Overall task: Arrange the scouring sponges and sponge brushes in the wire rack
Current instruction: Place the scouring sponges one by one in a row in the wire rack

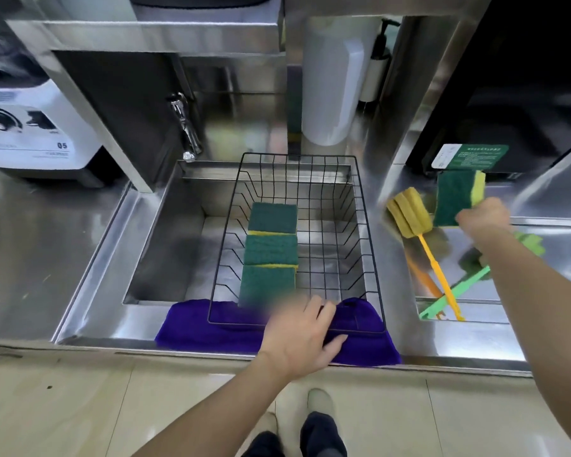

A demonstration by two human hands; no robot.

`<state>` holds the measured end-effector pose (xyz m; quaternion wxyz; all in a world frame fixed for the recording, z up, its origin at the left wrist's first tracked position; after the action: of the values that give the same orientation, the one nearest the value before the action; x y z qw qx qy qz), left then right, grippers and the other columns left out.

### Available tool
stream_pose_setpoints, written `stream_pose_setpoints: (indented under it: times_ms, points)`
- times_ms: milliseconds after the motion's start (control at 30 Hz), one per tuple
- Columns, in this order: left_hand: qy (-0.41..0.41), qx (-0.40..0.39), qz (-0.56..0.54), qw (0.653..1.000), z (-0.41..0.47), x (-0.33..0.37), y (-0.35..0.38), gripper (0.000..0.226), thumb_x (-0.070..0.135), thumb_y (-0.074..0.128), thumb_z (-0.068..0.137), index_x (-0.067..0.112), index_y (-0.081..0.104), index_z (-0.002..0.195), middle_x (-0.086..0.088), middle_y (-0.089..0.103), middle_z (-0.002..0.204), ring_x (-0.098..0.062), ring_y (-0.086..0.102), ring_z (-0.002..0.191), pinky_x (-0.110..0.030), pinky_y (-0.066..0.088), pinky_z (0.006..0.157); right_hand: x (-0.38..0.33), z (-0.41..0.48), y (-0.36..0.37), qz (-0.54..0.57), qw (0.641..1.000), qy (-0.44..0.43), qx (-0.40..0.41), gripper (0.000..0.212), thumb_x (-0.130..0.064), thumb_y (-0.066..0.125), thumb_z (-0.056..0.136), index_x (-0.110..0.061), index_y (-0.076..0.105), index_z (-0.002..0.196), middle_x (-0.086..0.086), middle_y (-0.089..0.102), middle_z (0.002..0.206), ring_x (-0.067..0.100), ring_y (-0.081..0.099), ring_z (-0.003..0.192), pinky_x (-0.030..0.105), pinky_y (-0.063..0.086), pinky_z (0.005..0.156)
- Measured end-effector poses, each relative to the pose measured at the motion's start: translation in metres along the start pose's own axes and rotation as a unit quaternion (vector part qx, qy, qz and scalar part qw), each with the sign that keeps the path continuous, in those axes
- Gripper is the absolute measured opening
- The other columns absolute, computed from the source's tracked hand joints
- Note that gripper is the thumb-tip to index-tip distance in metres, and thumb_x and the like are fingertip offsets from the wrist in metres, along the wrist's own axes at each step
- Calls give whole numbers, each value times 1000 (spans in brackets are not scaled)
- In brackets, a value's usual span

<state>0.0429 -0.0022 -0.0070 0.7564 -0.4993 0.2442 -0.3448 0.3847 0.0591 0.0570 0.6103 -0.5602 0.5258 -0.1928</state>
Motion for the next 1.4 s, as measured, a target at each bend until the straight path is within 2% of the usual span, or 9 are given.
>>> stream_pose_setpoints:
  times_ms: [167, 367, 500, 567, 700, 800, 900, 1033, 1400]
  points:
    - [-3, 7, 16, 1000, -7, -16, -5, 50, 57, 50, 84, 11, 62, 99, -3, 60, 85, -24, 52, 73, -37, 41, 68, -14, -24, -9, 56, 991, -62, 103, 49, -18, 59, 81, -1, 37, 122, 26, 37, 134, 42, 42, 121, 46, 33, 101]
    - [-26, 30, 19, 999, -19, -42, -9, 50, 58, 53, 82, 10, 63, 90, -4, 58, 79, -26, 52, 70, -37, 42, 67, -73, -49, -27, 308, 921, -179, 159, 49, -15, 53, 79, -3, 44, 126, 8, 41, 115, 13, 40, 96, 8, 31, 80]
    - [-45, 37, 19, 998, -23, -47, -6, 48, 55, 53, 82, 9, 63, 89, -5, 58, 78, -26, 52, 70, -37, 43, 66, -106, -67, -19, 336, 900, -233, 148, 51, -18, 51, 77, -8, 48, 127, 4, 43, 111, 18, 48, 101, -8, 24, 74]
    - [-53, 43, 11, 998, -23, -46, -4, 46, 54, 52, 84, 9, 63, 88, -5, 58, 78, -26, 52, 69, -36, 43, 65, -120, -74, -8, 358, 890, -263, 98, 51, -20, 52, 75, -7, 44, 124, 4, 47, 112, 19, 51, 103, -2, 31, 80]
    - [-60, 54, 6, 997, -24, -45, -3, 44, 52, 52, 83, 10, 63, 85, -4, 58, 75, -25, 52, 67, -35, 42, 62, -151, -82, 29, 371, 894, -249, -41, 34, -18, 56, 74, -20, 35, 101, 0, 45, 100, 15, 49, 93, 36, 50, 86]
    - [-56, 58, 3, 997, -25, -45, -2, 41, 51, 56, 81, 11, 64, 84, -3, 58, 75, -24, 51, 68, -35, 40, 62, -170, -89, 60, 373, 889, -211, -164, 20, -10, 55, 84, -22, 44, 95, -4, 49, 91, 19, 54, 93, 40, 56, 68]
    - [-58, 55, -2, 997, -25, -45, -3, 39, 51, 59, 79, 13, 63, 83, -2, 58, 75, -23, 50, 67, -35, 38, 61, -182, -87, 88, 374, 877, -180, -240, 25, -3, 54, 88, -13, 57, 112, 3, 59, 102, 21, 60, 96, 41, 57, 82]
    - [-65, 51, -3, 997, -24, -44, -5, 37, 50, 58, 81, 14, 62, 83, 0, 57, 74, -21, 48, 66, -33, 35, 60, -191, -81, 120, 371, 886, -143, -237, 40, -5, 60, 87, -3, 43, 124, 2, 54, 102, 19, 55, 101, 37, 50, 95]
    - [-79, 39, -19, 996, -24, -43, -5, 31, 45, 58, 81, 15, 64, 84, 2, 57, 74, -20, 49, 67, -32, 37, 58, -191, -61, 195, 291, 915, -104, -261, 24, -26, 70, 77, -25, 46, 77, 12, 56, 101, 38, 60, 108, 55, 49, 94]
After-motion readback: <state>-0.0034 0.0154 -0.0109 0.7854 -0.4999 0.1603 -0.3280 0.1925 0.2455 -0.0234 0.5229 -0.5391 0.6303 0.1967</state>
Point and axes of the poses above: each hand's wrist, its own z-axis towards the middle knuckle, its own y-axis out of the palm, x = y × z, the point moved 1 cm from there along z, towards the middle knuckle
